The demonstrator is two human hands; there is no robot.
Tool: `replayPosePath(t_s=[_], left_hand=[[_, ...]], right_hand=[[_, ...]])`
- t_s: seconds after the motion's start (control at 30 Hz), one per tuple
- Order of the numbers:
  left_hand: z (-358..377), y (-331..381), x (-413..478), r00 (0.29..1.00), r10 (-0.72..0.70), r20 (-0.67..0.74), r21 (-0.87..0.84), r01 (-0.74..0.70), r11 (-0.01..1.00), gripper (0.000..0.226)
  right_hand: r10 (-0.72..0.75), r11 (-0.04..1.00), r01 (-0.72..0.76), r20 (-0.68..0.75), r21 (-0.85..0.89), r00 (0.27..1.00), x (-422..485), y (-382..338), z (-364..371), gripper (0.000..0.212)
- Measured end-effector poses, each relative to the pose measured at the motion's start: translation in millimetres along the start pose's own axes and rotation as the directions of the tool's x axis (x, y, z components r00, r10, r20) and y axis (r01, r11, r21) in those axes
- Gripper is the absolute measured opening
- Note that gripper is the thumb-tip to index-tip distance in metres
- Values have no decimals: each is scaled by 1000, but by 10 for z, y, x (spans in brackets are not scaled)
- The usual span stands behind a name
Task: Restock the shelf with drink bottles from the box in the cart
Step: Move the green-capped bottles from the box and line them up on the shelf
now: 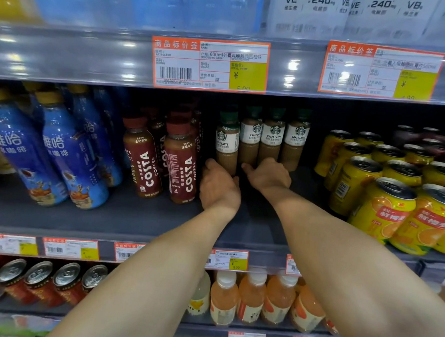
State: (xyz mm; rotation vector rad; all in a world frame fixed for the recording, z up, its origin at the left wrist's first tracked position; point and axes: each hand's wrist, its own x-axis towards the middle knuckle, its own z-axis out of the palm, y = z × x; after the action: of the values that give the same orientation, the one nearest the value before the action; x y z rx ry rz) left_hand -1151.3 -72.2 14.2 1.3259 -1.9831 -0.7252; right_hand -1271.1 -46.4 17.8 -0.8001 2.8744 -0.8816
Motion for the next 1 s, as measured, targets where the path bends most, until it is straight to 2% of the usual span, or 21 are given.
replayPosePath(t_s=[0.07,0.17,0.23,0.33,0.4,0.47,0.57,0.67,0.8,0.9,1.0], left_hand=[[-70,-13,-69,1000,13,27,-15,-13,1000,62],[-223,-22,-232,995,36,91,-26,-33,999,56],[-345,-42,-390,986,92,136,-7,-91,996,51],[-583,-105,-663,959,219,179,14,-226,974,45],[-779,-176,-867,934,295,202,10,-303,953,41],[-981,-295,-1125,908,359,216,-9,-365,931,37],[-1236,-562,-1606,857,469,212,-58,-468,882,25],[-1395,-929,-2092,823,526,214,-23,-534,845,19],[-1419,-1507,-2717,839,431,332,8,-459,888,22],[-1350,-1920,-3179,838,322,440,33,-373,927,18],[-1258,-2316,-3616,820,220,528,87,-310,947,21]], right_hand=[[-7,1000,5,47,29,999,-51,2,-53,43],[-43,997,36,100,67,994,-203,14,-144,43],[-97,994,90,134,62,986,-362,34,-201,41],[-181,981,190,185,-32,966,-677,54,-312,34],[-266,957,280,166,-73,950,-935,64,-427,27],[-347,932,355,106,-74,932,-1260,93,-567,30],[-409,910,408,2,-77,912,-1839,198,-784,26],[-449,893,447,-46,-47,893,-2475,474,-899,22],[-408,910,408,17,-74,913,-3288,1104,-804,22],[-261,959,274,155,-66,953,-3798,1632,-583,23],[-106,985,141,299,-99,949,-4203,2121,-302,27]])
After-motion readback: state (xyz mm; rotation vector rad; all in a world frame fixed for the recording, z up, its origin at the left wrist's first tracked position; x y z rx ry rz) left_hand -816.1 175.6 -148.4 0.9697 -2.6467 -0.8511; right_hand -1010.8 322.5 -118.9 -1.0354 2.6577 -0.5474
